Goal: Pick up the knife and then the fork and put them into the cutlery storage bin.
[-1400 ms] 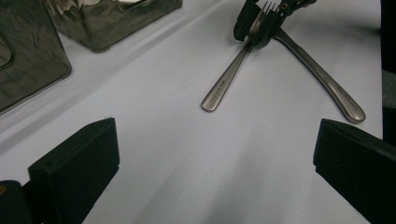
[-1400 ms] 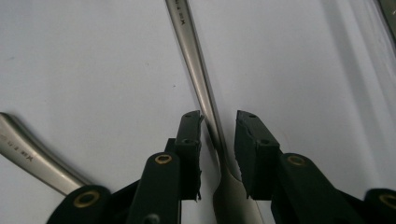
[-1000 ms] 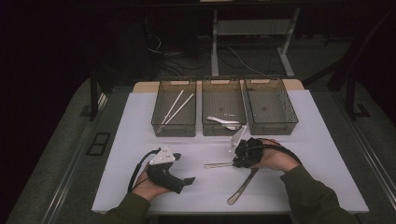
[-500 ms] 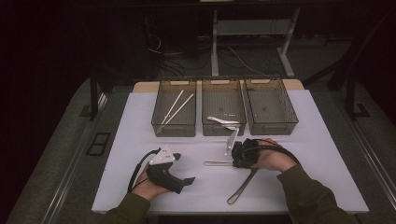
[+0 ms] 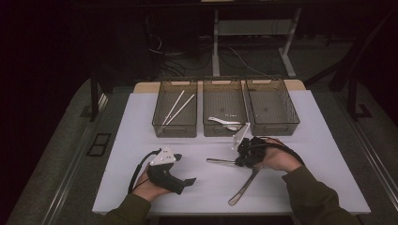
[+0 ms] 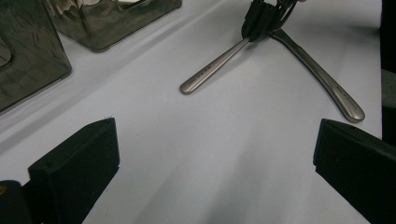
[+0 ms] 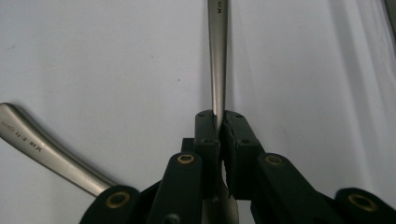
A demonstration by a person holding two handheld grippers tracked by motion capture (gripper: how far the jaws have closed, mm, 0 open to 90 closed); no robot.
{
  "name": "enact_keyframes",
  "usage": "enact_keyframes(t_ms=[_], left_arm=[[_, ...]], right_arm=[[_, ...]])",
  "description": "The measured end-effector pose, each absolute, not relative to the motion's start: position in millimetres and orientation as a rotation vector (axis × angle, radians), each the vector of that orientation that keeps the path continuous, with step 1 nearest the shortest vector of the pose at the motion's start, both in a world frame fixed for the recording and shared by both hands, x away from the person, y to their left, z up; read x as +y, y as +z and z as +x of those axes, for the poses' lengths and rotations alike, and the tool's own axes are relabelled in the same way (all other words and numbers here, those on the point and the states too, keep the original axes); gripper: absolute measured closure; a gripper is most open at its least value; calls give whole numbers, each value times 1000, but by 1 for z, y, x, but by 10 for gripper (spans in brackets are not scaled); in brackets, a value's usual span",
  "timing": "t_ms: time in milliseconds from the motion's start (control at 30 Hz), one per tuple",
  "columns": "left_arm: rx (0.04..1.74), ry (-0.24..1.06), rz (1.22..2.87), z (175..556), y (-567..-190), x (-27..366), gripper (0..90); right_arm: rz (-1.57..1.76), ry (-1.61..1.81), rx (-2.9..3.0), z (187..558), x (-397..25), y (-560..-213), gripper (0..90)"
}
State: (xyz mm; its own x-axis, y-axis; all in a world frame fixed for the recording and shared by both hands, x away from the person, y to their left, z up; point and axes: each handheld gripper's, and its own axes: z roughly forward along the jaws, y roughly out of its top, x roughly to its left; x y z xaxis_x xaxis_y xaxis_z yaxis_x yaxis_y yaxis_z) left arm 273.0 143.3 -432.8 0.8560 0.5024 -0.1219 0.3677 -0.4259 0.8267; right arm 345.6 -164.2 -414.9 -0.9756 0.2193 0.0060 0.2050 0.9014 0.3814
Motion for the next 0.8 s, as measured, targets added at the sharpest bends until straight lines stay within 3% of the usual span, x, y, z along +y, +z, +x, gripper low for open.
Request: enact_keyframes(t_ms=[800], left_arm=[[596, 175, 2059, 269, -432, 147, 0]], right_arm=[[528, 959, 2865, 350, -210, -380, 844]])
